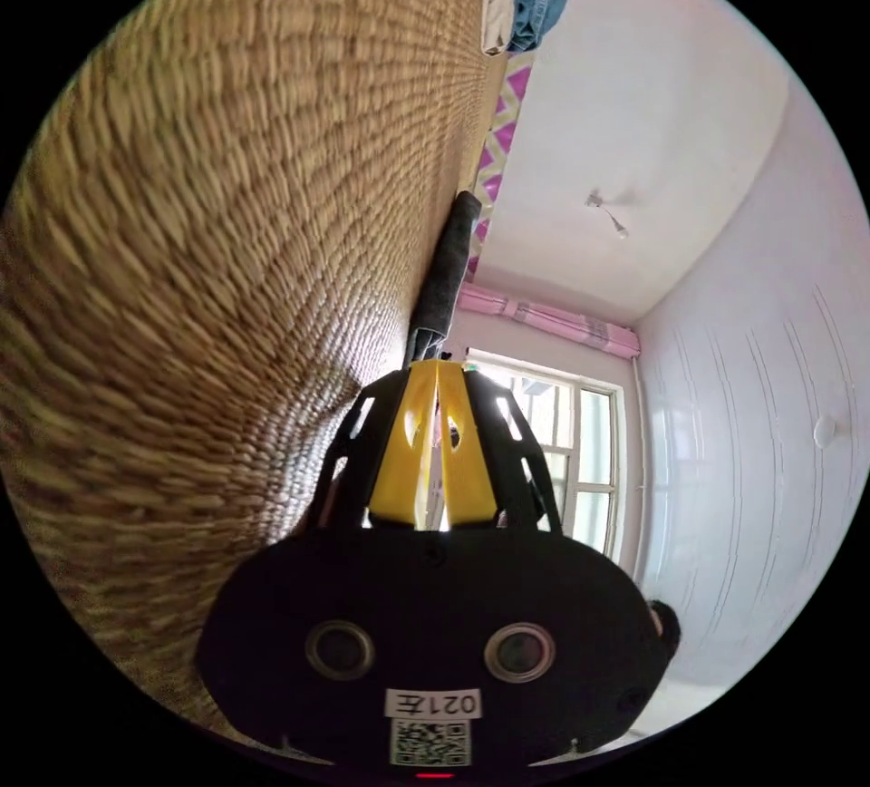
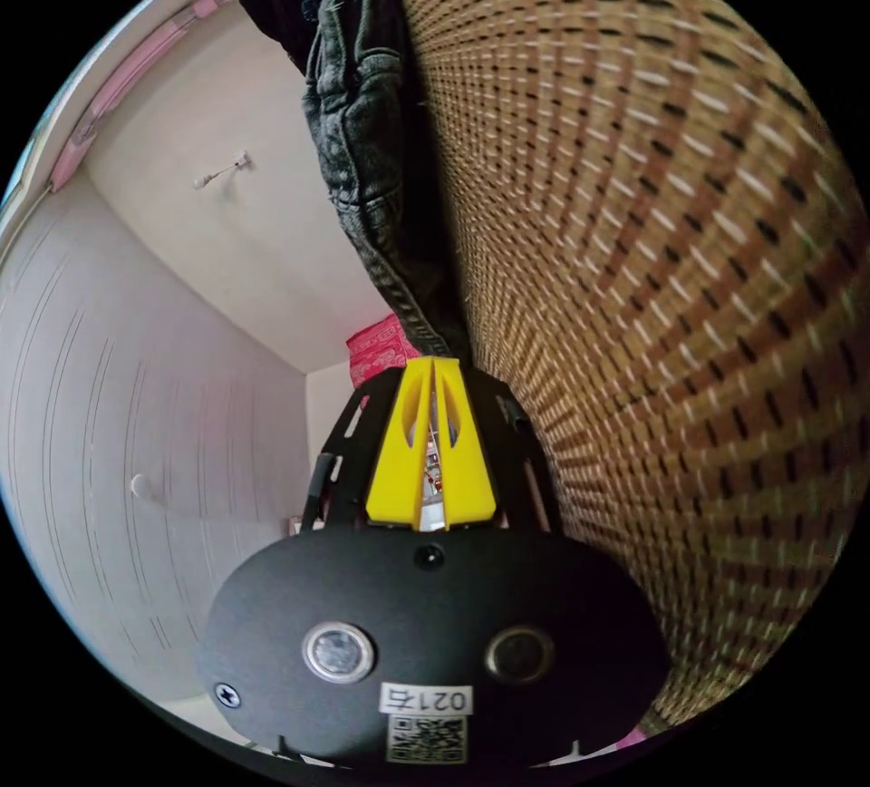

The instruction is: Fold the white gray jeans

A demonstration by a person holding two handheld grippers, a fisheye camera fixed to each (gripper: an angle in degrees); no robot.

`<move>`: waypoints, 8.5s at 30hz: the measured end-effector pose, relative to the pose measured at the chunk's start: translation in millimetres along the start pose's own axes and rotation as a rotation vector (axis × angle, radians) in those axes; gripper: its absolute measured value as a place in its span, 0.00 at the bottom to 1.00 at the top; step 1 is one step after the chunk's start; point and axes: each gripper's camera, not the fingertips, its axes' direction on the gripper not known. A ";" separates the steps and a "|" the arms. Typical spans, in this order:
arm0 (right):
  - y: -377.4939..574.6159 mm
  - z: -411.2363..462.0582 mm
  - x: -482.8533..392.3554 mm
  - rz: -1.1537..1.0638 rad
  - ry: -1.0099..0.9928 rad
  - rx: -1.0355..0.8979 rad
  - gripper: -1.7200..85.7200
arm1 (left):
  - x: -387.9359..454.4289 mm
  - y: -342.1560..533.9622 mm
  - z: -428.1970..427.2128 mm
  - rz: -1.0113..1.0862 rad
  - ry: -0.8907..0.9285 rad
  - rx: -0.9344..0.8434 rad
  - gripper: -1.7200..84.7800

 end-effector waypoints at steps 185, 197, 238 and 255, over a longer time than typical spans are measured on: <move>-59.6 227.8 -473.1 -1.809 1.008 -0.687 0.01 | 264.1 -90.6 223.4 1.601 -0.872 -0.445 0.01; 137.1 38.2 -333.8 -1.662 0.900 -0.815 0.01 | 192.1 157.0 80.6 1.513 -0.654 -0.608 0.01; 105.6 -164.3 -211.0 -0.964 1.072 0.212 0.12 | 127.9 211.4 -171.5 0.998 -0.645 0.350 0.05; 94.4 -267.9 -78.3 -0.481 0.466 0.247 0.13 | 27.6 298.9 -222.1 0.480 -0.377 0.682 0.14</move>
